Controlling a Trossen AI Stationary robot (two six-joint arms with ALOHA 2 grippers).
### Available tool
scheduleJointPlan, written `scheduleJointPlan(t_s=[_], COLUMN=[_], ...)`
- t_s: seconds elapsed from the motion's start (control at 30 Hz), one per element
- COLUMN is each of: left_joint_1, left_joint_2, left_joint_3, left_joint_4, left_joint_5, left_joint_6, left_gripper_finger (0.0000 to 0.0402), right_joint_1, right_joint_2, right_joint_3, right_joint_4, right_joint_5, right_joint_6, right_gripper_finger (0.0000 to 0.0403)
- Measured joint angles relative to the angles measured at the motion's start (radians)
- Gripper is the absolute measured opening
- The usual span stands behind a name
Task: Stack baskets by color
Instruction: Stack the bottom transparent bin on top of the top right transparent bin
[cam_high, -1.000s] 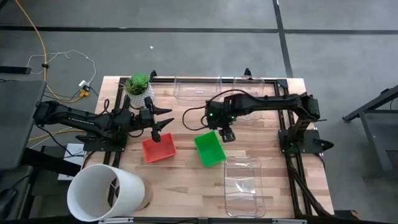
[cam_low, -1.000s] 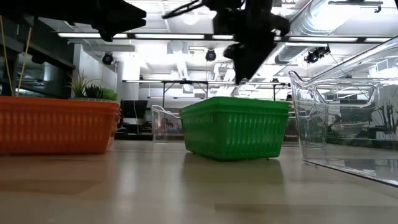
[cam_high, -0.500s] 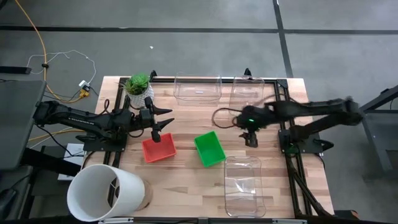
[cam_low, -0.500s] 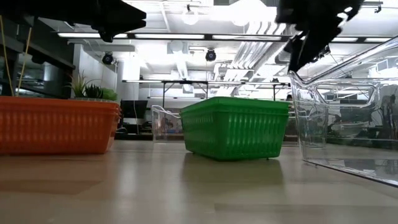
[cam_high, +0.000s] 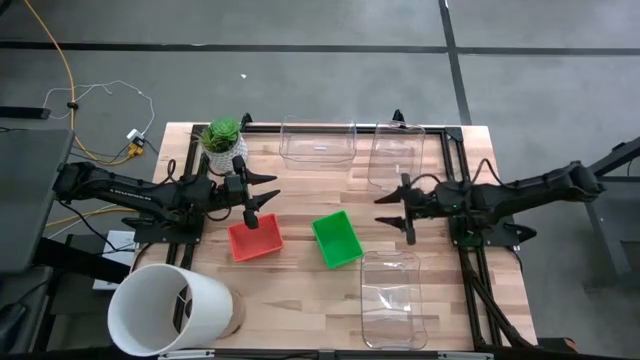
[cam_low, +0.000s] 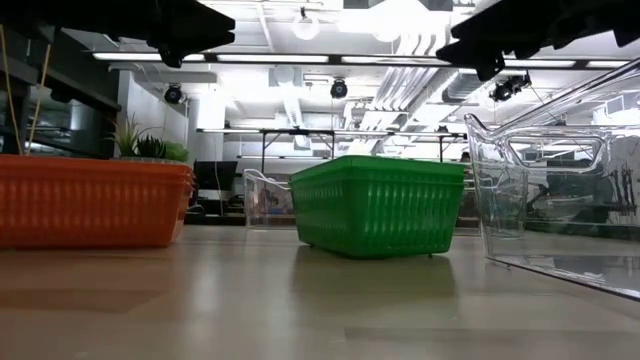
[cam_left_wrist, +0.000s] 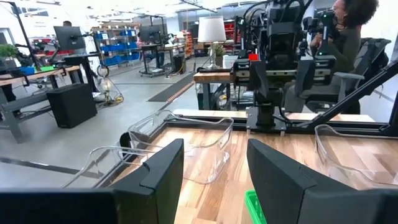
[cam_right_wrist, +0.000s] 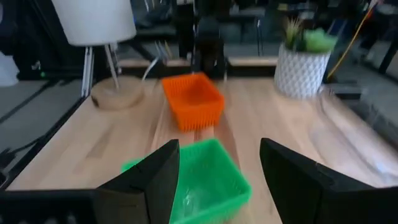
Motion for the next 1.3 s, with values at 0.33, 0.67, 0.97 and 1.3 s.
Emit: scheduleJointPlan(t_s=[0.33,0.67,0.97,1.3], left_joint_1=[0.000,0.000,0.000,0.000], left_joint_2=[0.000,0.000,0.000,0.000], left_joint_3=[0.000,0.000,0.000,0.000], left_joint_4=[0.000,0.024,0.023,0.023], left_joint_5=[0.069,0.104,0.106,0.106], left_joint_6=[-0.030,-0.173,-0.177,-0.186], left_gripper_finger=[0.0163,0.0163,0.0163,0.0163], right_joint_1=[0.000,0.042,0.202,0.286], right_joint_2=[0.005,0.013,0.131,0.259], right_joint_3=[-0.025,0.086,0.241,0.240], right_joint_4=[0.103,-0.164,-0.622,-0.763], right_joint_5=[0.039,-0.039,-0.020,-0.023], right_joint_6=[-0.061,0.108,0.368,0.514], right_gripper_finger=[0.0210,0.0210,0.0210,0.0210])
